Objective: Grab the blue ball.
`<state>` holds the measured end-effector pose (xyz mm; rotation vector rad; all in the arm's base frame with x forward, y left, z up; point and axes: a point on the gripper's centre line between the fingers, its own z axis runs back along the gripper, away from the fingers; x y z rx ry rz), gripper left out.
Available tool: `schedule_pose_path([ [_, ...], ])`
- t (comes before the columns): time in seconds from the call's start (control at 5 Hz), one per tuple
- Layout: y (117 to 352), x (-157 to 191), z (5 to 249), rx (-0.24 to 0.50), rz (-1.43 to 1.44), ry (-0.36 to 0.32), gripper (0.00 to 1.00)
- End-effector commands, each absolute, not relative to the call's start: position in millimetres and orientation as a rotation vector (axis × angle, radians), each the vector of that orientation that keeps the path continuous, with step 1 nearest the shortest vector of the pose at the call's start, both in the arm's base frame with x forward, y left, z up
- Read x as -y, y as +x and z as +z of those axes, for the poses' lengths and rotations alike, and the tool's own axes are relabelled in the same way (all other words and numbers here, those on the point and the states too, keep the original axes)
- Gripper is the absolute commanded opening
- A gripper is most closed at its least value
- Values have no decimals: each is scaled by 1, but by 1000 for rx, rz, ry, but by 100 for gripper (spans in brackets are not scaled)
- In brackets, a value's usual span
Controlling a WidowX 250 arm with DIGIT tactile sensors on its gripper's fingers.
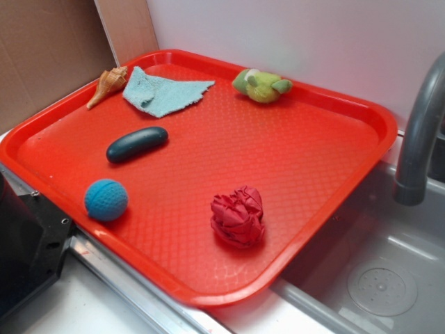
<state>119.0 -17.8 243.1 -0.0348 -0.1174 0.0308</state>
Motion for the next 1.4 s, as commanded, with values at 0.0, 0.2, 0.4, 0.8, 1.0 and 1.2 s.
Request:
schedule_pose_path([
  [0.0, 119, 18, 243, 117, 31, -35, 100],
  [0.2, 112, 17, 193, 106, 19, -37, 100],
  [0.4, 113, 21, 151, 113, 14, -41, 100],
  [0.8, 134, 43, 91, 93, -76, -78, 100],
  [1.0, 133, 58, 64, 21, -103, -59, 100],
  [1.2, 105, 62, 50, -29, -110, -35, 100],
])
